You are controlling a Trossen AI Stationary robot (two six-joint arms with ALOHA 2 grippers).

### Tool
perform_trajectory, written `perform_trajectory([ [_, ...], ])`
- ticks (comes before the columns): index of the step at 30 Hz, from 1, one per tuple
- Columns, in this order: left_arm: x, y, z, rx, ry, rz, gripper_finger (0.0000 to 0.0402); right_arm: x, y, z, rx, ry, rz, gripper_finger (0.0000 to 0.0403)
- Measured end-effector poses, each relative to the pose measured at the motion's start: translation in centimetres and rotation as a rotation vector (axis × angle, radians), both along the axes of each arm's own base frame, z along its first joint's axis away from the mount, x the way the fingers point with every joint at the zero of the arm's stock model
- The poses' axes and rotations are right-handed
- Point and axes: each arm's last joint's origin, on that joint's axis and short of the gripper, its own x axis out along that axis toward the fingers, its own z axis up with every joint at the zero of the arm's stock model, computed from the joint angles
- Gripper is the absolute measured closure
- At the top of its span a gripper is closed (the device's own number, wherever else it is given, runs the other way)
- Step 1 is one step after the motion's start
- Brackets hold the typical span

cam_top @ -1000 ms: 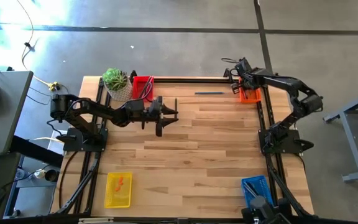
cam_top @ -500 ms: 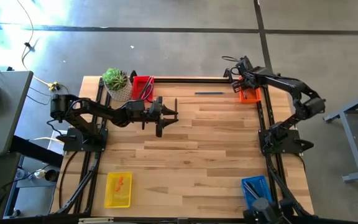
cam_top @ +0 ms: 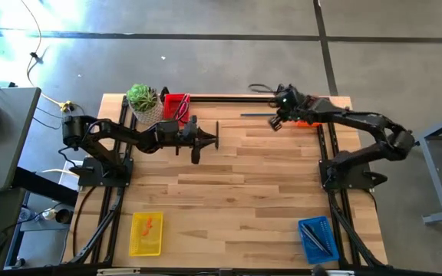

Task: Sort crayons/erasers/pens/pencils in bins
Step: Put the black pen into the blue bin

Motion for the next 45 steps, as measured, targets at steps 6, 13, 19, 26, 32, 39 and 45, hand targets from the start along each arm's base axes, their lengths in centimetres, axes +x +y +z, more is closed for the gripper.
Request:
perform_trajectory([
  [6, -1.4, 0.0, -0.2, -0.015, -0.102, 0.03, 0.0393, 4.7, 2.0, -0.9, 0.114, -0.256, 0.147, 0.0397],
  [13, -2.9, -0.7, -0.6, 0.021, -0.177, 0.056, 0.04, 10.1, 6.0, -2.1, 0.024, -0.348, 0.127, 0.04],
  [19, -4.7, -0.7, -1.1, 0.06, -0.221, 0.136, 0.0401, 15.1, 8.8, -3.4, 0.003, -0.37, 0.148, 0.0401],
  [26, -7.2, -0.1, -1.8, 0.058, -0.246, 0.226, 0.0401, 19.9, 9.2, -5.6, 0.0, -0.36, 0.106, 0.0388],
  [32, -8.4, 0.2, -2.1, 0.043, -0.254, 0.277, 0.0401, 22.1, 8.7, -7.8, 0.044, -0.334, 0.055, 0.031],
  [39, -8.5, 0.2, -2.2, 0.043, -0.253, 0.281, 0.0402, 22.3, 8.5, -10.4, 0.048, -0.291, -0.026, 0.0213],
  [45, -8.5, 0.2, -2.2, 0.042, -0.252, 0.281, 0.0402, 22.4, 8.2, -12.3, 0.042, -0.251, -0.049, 0.0217],
])
